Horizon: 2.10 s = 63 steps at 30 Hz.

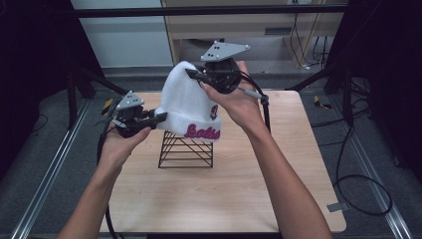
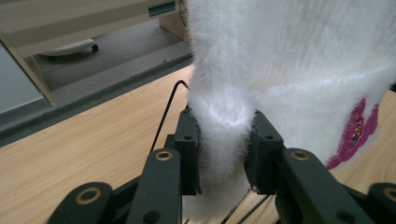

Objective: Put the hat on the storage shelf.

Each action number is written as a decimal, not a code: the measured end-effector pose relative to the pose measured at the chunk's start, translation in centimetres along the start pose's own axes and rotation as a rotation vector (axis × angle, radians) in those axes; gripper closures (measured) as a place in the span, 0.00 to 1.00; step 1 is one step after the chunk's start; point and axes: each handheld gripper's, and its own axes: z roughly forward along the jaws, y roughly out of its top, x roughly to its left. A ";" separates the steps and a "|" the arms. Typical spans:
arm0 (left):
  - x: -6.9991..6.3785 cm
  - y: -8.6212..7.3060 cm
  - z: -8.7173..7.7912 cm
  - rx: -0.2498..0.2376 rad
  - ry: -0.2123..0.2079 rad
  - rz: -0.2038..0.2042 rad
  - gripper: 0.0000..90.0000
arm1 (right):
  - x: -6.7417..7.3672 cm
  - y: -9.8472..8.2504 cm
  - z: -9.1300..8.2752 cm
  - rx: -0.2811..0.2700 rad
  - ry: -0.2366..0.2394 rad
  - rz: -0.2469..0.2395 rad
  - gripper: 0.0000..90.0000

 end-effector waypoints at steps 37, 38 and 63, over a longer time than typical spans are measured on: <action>1.1 -2.6 0.4 0.024 0.021 -0.018 0.76 | 0.5 -2.4 1.7 0.052 0.020 0.007 0.92; 1.1 -2.6 0.4 0.024 0.021 -0.018 0.76 | 0.5 -2.4 1.7 0.053 0.022 0.007 0.92; 1.5 -5.4 0.6 0.026 0.024 -0.052 0.76 | 2.1 -3.4 2.2 0.097 0.051 -0.010 0.92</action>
